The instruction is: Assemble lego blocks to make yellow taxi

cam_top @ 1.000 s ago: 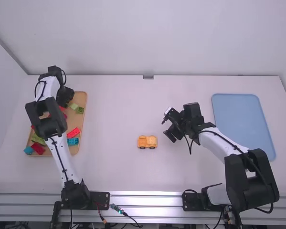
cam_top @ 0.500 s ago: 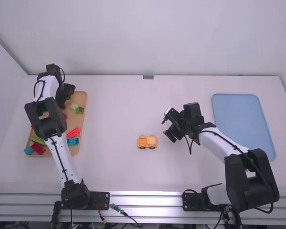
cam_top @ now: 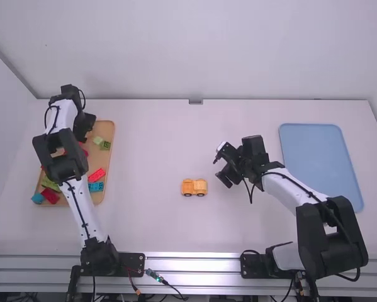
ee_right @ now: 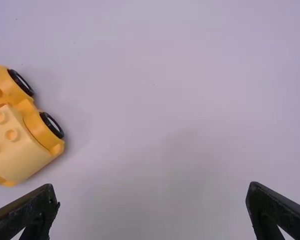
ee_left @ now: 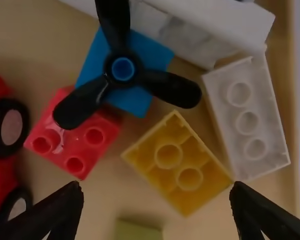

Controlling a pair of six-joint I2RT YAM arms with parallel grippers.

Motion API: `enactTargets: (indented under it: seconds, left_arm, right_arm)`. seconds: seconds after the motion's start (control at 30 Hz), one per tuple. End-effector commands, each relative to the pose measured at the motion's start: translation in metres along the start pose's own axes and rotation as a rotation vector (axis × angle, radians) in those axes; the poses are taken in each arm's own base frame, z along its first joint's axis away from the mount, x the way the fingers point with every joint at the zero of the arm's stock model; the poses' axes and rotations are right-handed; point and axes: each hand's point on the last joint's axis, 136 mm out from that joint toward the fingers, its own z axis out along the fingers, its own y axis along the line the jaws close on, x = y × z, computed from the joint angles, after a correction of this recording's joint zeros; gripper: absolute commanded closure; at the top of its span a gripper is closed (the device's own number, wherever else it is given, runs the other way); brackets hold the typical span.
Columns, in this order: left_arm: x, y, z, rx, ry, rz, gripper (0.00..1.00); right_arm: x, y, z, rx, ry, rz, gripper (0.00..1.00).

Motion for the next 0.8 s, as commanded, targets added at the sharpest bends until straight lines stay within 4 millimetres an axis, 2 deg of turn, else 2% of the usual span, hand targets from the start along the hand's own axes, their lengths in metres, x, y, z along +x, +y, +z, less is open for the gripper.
enactTargets:
  seconds: [0.0,0.17,0.4,0.43,0.77]
  left_arm:
    - [-0.004,0.006,0.003,-0.027,-0.015,-0.015,0.25]
    - [-0.006,0.016,0.002,-0.073,-0.038,-0.125,0.27]
    - [-0.004,0.015,0.003,-0.067,-0.03,-0.154,0.28]
    - [-0.002,0.019,0.002,-0.08,-0.023,-0.182,0.33]
    - [0.003,0.027,0.002,-0.114,-0.008,-0.282,0.41]
  right_arm:
    - [-0.01,-0.002,-0.005,0.009,-0.024,-0.011,0.01]
    - [-0.01,-0.002,-0.005,0.008,-0.024,-0.011,0.01]
    - [-0.01,-0.002,-0.005,0.008,-0.024,-0.009,0.01]
    - [-0.01,-0.002,-0.005,0.008,-0.023,-0.008,0.01]
    - [-0.01,-0.001,-0.005,0.006,-0.02,-0.007,0.01]
